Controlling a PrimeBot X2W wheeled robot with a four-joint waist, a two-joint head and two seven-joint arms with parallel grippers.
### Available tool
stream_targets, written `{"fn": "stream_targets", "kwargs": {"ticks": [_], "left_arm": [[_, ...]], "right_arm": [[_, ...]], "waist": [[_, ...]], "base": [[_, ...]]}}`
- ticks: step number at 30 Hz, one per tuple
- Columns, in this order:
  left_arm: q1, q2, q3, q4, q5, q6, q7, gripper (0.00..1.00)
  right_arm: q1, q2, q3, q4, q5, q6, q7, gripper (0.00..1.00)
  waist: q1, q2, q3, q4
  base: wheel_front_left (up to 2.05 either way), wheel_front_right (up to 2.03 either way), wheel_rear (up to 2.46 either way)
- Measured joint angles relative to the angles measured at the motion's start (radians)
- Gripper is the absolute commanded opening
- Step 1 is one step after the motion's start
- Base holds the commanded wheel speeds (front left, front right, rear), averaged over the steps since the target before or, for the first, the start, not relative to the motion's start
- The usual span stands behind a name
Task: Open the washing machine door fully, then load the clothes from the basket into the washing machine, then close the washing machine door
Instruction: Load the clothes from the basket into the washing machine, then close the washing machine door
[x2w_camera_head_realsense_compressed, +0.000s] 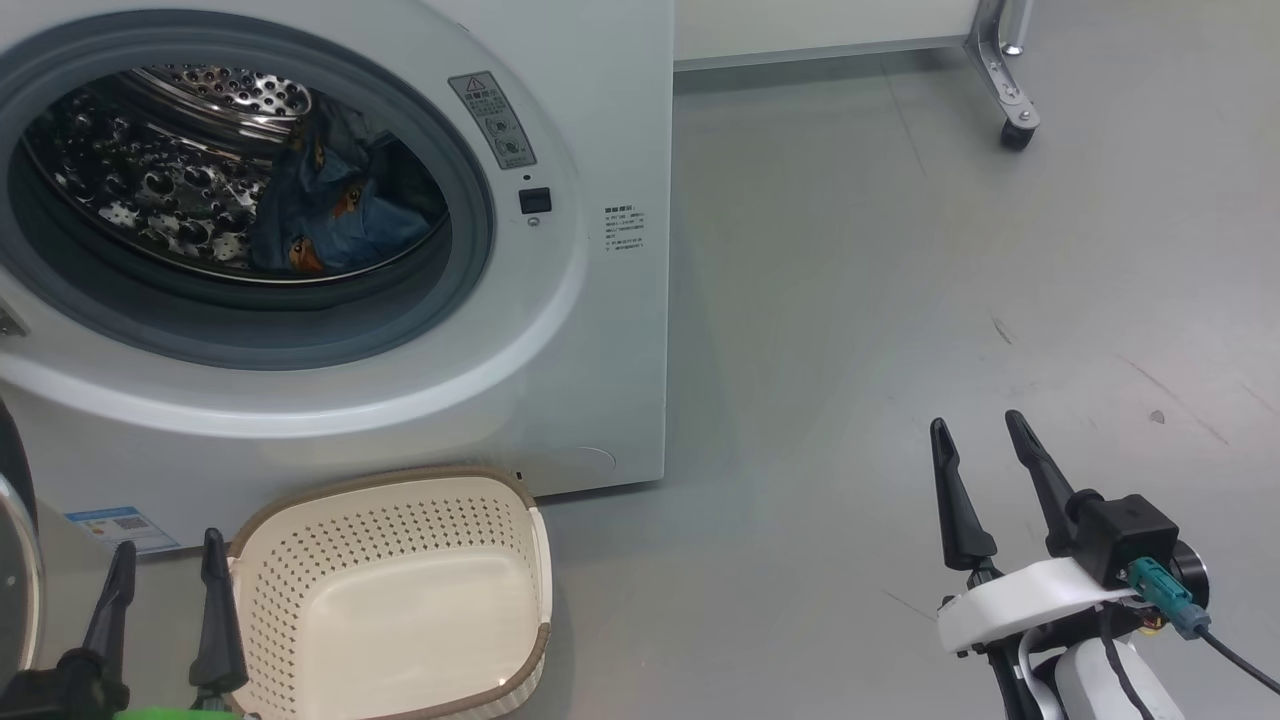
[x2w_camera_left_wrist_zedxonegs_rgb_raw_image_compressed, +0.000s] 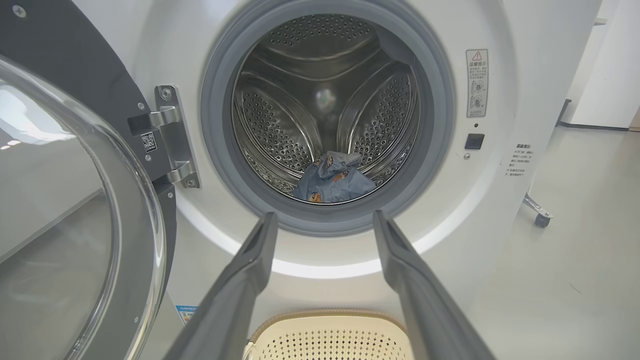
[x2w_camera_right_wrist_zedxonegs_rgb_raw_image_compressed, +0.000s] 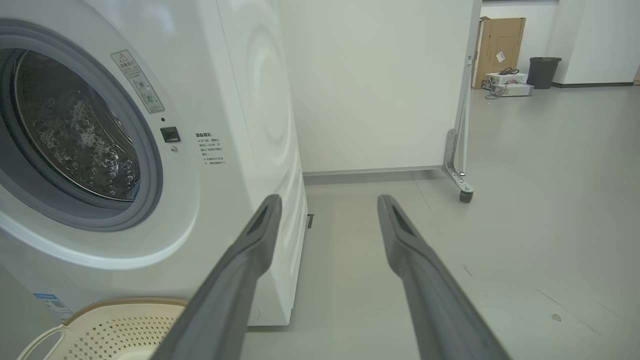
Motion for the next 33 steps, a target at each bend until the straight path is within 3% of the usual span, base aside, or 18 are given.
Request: {"fn": "stream_targets", "kwargs": {"ticks": [33], "left_arm": [[0.018,-0.016,-0.002,-0.029,0.005,0.000,0.000,1.00]], "right_arm": [[0.023,0.002,-0.012,-0.034,-0.025,-0.001,0.000,1.00]], "waist": [[0.0000,0.0000,-0.002,-0.012]], "base": [[0.00,0.00,0.00]]}}
